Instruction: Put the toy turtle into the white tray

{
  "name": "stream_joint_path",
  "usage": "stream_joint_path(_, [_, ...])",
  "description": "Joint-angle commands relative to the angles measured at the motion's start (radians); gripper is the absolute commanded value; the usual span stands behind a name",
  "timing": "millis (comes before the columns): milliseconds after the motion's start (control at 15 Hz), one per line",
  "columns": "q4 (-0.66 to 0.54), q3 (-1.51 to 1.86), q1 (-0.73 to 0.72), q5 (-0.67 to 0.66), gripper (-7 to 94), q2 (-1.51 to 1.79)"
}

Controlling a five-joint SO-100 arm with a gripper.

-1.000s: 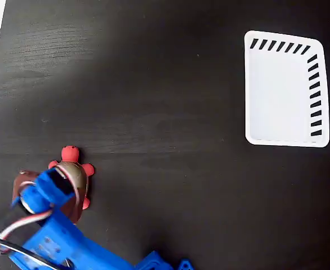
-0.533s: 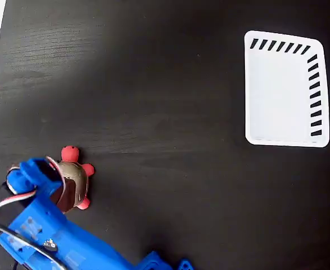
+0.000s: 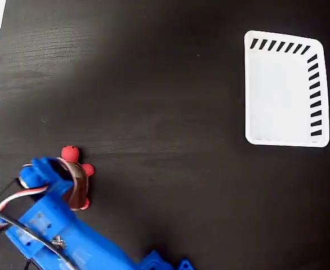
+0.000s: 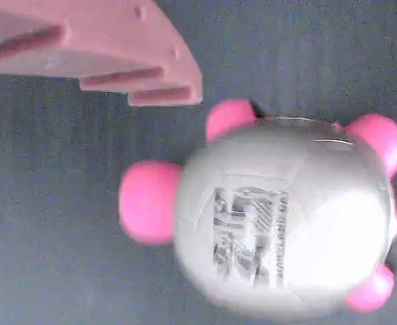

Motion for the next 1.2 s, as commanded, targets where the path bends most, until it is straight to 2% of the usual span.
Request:
stream_joint_path(0, [-0.032, 0.072, 0.008, 0.000, 51, 0.123])
stream_joint_path(200, [-0.071, 0.146, 0.014, 0.005, 54, 0.167])
stream_joint_path(267, [-0.072, 0.150, 0.015, 0.008, 59, 0.175])
stream_joint_path(667, [-0.224, 0.291, 0.034, 0.052, 59, 0.184])
stream_joint_path(1133, [-0.308, 0.379, 0.003, 0.058, 59, 0.178])
